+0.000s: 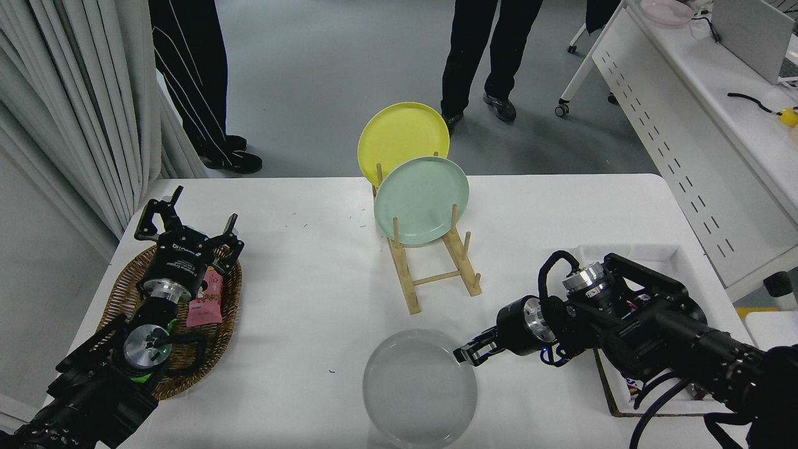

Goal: Place the plate on the table

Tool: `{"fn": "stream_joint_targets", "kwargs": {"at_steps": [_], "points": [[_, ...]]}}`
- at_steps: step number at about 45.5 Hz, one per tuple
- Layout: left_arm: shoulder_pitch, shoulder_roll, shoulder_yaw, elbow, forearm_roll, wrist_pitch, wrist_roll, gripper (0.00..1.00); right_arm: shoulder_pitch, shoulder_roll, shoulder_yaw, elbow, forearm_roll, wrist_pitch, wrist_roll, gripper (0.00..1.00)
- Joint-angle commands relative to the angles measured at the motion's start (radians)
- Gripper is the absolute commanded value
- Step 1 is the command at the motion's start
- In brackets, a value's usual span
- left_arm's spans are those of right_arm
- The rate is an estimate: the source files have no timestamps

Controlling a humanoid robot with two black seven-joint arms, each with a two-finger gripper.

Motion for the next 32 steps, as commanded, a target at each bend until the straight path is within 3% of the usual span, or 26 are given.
{"fn": "stream_joint_targets", "kwargs": {"at_steps": [1, 16, 21, 27, 32], "points": [[0.0, 0.001, 0.0, 0.0, 0.0, 0.0, 0.0, 1.0, -0.001, 0.0, 0.007, 0.0, -0.004, 0.005, 0.001, 0.0], [0.0, -0.001, 0.0, 0.0, 0.0, 0.0, 0.0, 1.0, -0.004, 0.0, 0.007, 0.0, -0.004, 0.037, 0.001, 0.01], [0.0, -0.001, 0.0, 0.0, 0.0, 0.0, 0.0, 1.0, -0.005, 0.0, 0.007, 0.0, -0.004, 0.037, 0.001, 0.3], [0.0, -0.001, -0.001, 0.0, 0.0, 0.0, 0.0, 1.0, -0.005, 0.001, 0.007, 0.0, -0.006, 0.039, 0.001, 0.39], [0.0, 0.001, 0.0, 0.0, 0.0, 0.0, 0.0, 1.0, -0.007, 0.003, 0.007, 0.0, -0.006, 0.039, 0.001, 0.41]]}}
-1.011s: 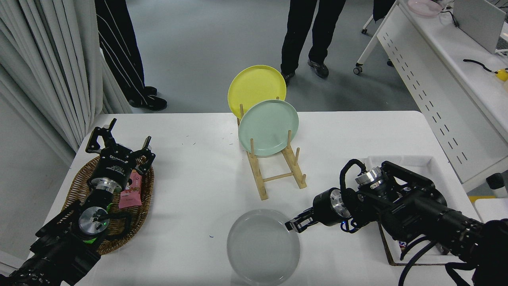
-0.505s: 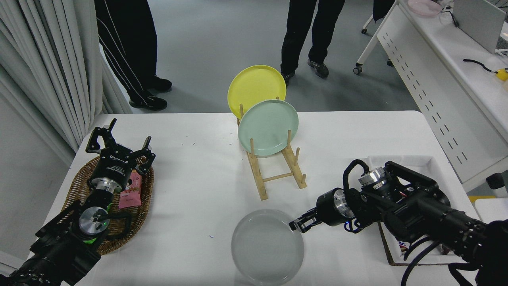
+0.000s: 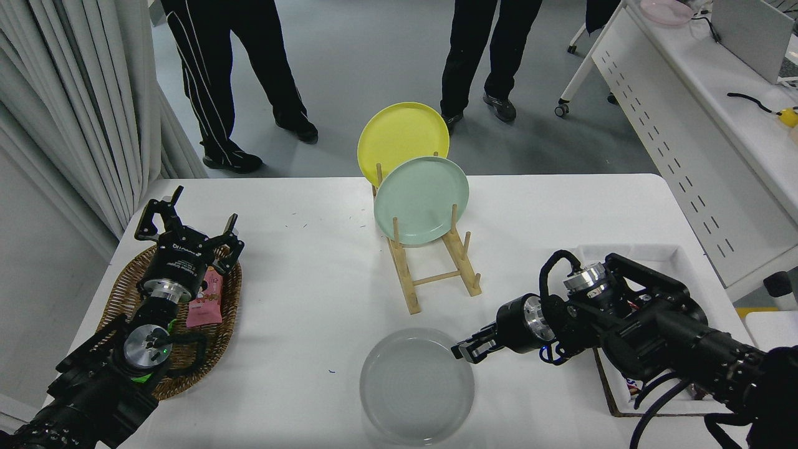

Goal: Place the plate on the table

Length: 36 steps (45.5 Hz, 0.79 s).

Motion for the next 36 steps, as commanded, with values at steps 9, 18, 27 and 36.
{"fn": "stream_joint_targets", "kwargs": {"at_steps": [9, 18, 27, 36], "points": [[0.0, -0.001, -0.001, 0.0, 0.0, 0.0, 0.0, 1.0, 0.004, -0.003, -0.007, 0.021, -0.003, 0.007, 0.0, 0.79], [0.0, -0.001, 0.001, 0.0, 0.0, 0.0, 0.0, 1.0, 0.021, -0.165, 0.0, 0.279, 0.008, 0.068, -0.003, 1.0], [0.0, 0.001, 0.001, 0.0, 0.0, 0.0, 0.0, 1.0, 0.068, -0.302, 0.0, 0.429, 0.025, 0.184, -0.003, 1.0], [0.0, 0.001, -0.001, 0.0, 0.0, 0.0, 0.0, 1.0, 0.133, -0.392, -0.011, 0.492, 0.025, 0.394, -0.001, 1.0]]}}
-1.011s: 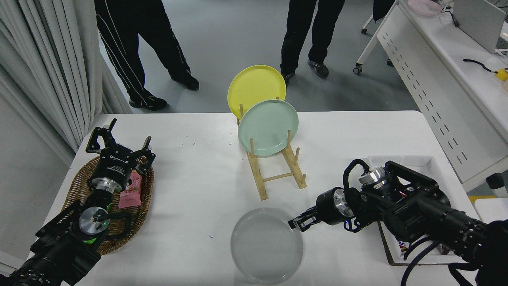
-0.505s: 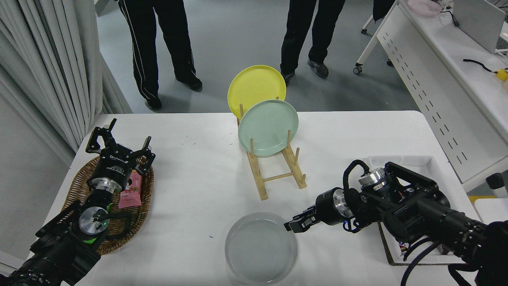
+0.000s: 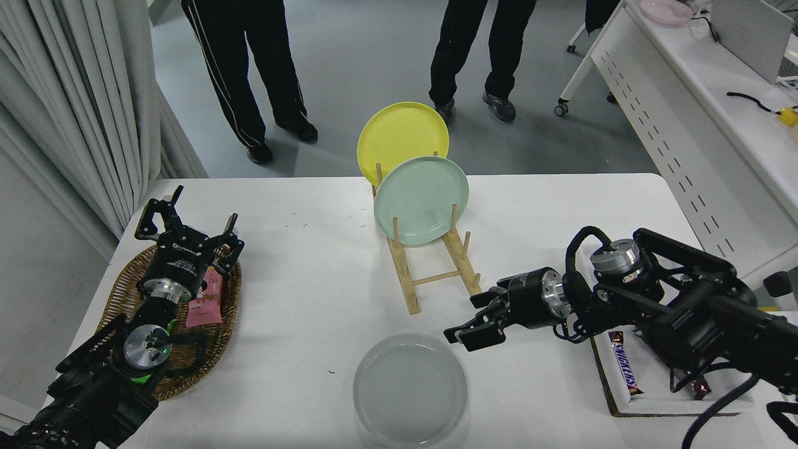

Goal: Place the plate on the table

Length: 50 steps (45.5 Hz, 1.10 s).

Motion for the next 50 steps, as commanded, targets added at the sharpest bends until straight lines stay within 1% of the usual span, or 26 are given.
{"fn": "stream_joint_targets", "kwargs": {"at_steps": [1, 7, 11, 17, 21, 25, 27, 33, 38, 42, 48, 50], "points": [[0.0, 0.001, 0.0, 0.0, 0.0, 0.0, 0.0, 1.0, 0.069, -0.133, -0.009, 0.12, 0.005, 0.228, 0.001, 1.0], [0.0, 0.001, 0.0, 0.0, 0.0, 0.0, 0.0, 1.0, 0.132, -0.166, -0.009, 0.132, 0.002, 0.348, 0.004, 1.0], [0.0, 0.001, 0.0, 0.0, 0.0, 0.0, 0.0, 1.0, 0.18, -0.18, -0.012, 0.134, -0.013, 0.38, 0.008, 1.0], [0.0, -0.001, 0.0, -0.001, 0.0, 0.0, 0.0, 1.0, 0.226, -0.183, 0.033, 0.105, -0.073, 0.391, 0.013, 1.0], [0.0, 0.001, 0.0, 0.0, 0.0, 0.0, 0.0, 1.0, 0.218, -0.169, 0.158, 0.043, -0.091, 0.394, 0.014, 1.0], [0.0, 0.001, 0.0, 0.0, 0.0, 0.0, 0.0, 1.0, 0.218, -0.159, 0.197, -0.007, -0.102, 0.397, 0.018, 1.0], [0.0, -0.001, 0.0, 0.0, 0.0, 0.0, 0.0, 1.0, 0.22, -0.156, 0.206, -0.035, -0.134, 0.402, 0.028, 1.0], [0.0, 0.001, -0.001, 0.0, 0.0, 0.0, 0.0, 1.0, 0.223, -0.153, 0.205, -0.084, -0.294, 0.504, 0.109, 1.0], [0.0, -0.001, 0.0, 0.0, 0.0, 0.0, 0.0, 1.0, 0.22, -0.122, 0.205, -0.153, -0.395, 0.572, 0.231, 1.0], [0.0, 0.001, -0.001, 0.0, 0.0, 0.0, 0.0, 1.0, 0.206, -0.09, 0.203, -0.214, -0.43, 0.63, 0.313, 1.0], [0.0, -0.001, 0.0, 0.0, 0.0, 0.0, 0.0, 1.0, 0.146, -0.047, 0.206, -0.328, -0.437, 0.72, 0.409, 1.0], [0.0, 0.001, 0.0, 0.0, 0.0, 0.0, 0.0, 1.0, 0.131, -0.022, 0.206, -0.366, -0.437, 0.747, 0.427, 1.0]]}}
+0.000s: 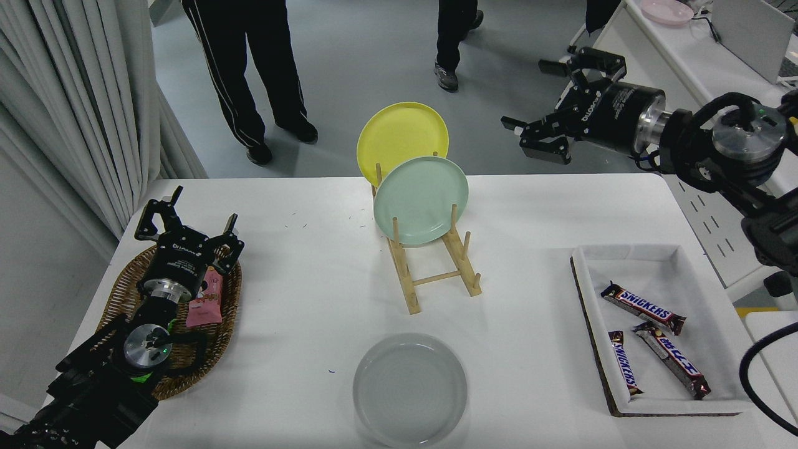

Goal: Place the plate on the table

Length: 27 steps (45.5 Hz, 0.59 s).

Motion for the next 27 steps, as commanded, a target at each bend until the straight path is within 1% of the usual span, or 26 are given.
{"fn": "stream_joint_targets", "kwargs": {"at_steps": [1, 5, 11, 13, 19, 27], "points": [[0.0, 0.001, 0.0, -0.001, 0.0, 0.0, 0.0, 1.0, -0.07, 0.089, 0.011, -0.197, -0.075, 0.163, 0.17, 1.0], [0.0, -0.001, -0.001, 0.0, 0.0, 0.0, 0.0, 1.0, -0.116, 0.118, 0.013, -0.254, -0.104, 0.203, 0.191, 1.0], [0.0, -0.001, 0.0, 0.0, 0.0, 0.0, 0.0, 1.0, -0.19, 0.141, 0.025, -0.282, -0.127, 0.251, 0.317, 1.0], [0.0, 0.001, 0.0, 0.0, 0.0, 0.0, 0.0, 1.0, -0.211, 0.144, 0.03, -0.283, -0.127, 0.263, 0.345, 1.0], [0.0, -0.001, -0.001, -0.001, 0.0, 0.0, 0.0, 1.0, -0.274, 0.166, 0.073, -0.315, -0.128, 0.294, 0.36, 1.0], [0.0, 0.001, 0.0, 0.0, 0.0, 0.0, 0.0, 1.0, -0.317, 0.241, 0.119, -0.432, -0.142, 0.337, 0.362, 1.0]]}}
